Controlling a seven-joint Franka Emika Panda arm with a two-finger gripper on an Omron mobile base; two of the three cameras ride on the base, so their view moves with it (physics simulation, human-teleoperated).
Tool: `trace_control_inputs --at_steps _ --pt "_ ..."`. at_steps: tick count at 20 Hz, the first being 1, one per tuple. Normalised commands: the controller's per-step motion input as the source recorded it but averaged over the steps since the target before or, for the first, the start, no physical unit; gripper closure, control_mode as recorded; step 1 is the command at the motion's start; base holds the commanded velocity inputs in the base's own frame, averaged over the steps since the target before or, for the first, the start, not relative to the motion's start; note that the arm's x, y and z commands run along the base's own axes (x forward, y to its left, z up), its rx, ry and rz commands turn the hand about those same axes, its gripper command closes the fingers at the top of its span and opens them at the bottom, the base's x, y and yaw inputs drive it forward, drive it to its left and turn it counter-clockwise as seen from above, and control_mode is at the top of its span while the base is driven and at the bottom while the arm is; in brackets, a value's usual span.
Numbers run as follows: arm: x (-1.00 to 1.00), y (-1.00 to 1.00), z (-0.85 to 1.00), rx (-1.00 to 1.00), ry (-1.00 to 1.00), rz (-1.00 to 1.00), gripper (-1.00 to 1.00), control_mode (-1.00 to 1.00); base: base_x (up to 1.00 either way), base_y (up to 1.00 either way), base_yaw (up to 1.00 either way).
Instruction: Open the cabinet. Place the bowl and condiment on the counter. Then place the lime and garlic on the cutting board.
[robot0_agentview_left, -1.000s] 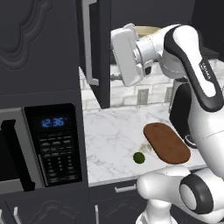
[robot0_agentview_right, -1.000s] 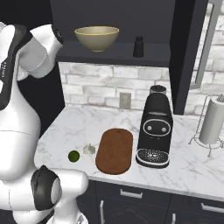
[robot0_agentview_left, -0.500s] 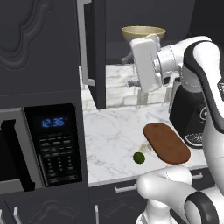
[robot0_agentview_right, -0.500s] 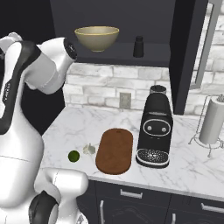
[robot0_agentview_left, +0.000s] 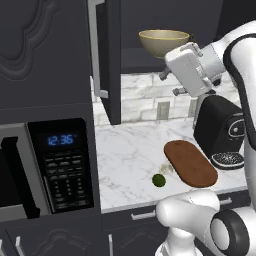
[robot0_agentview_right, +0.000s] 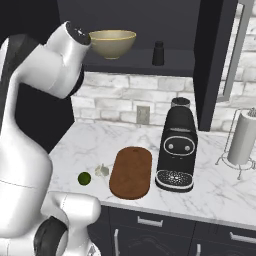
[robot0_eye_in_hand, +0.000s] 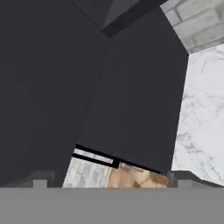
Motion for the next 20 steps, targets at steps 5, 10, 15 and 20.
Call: trace_control_inputs --at_steps 5,10,15,20 --pt "0.13 -0.29 0.33 -0.65 -0.41 0.00 -1.00 -1.00 0.00 0.00 0.00" --pt "0.31 -0.17 0.44 -0.66 -0.40 0.00 -1.00 -1.00 0.00 0.00 0.00" --pt "0.35 -0.30 0.35 -0.62 -0.37 0.00 -1.00 -1.00 0.00 0.00 0.00" --pt "0.35 -0.39 -0.05 -0.57 -0.27 0.00 -1.00 -1.00 0.00 0.00 0.00"
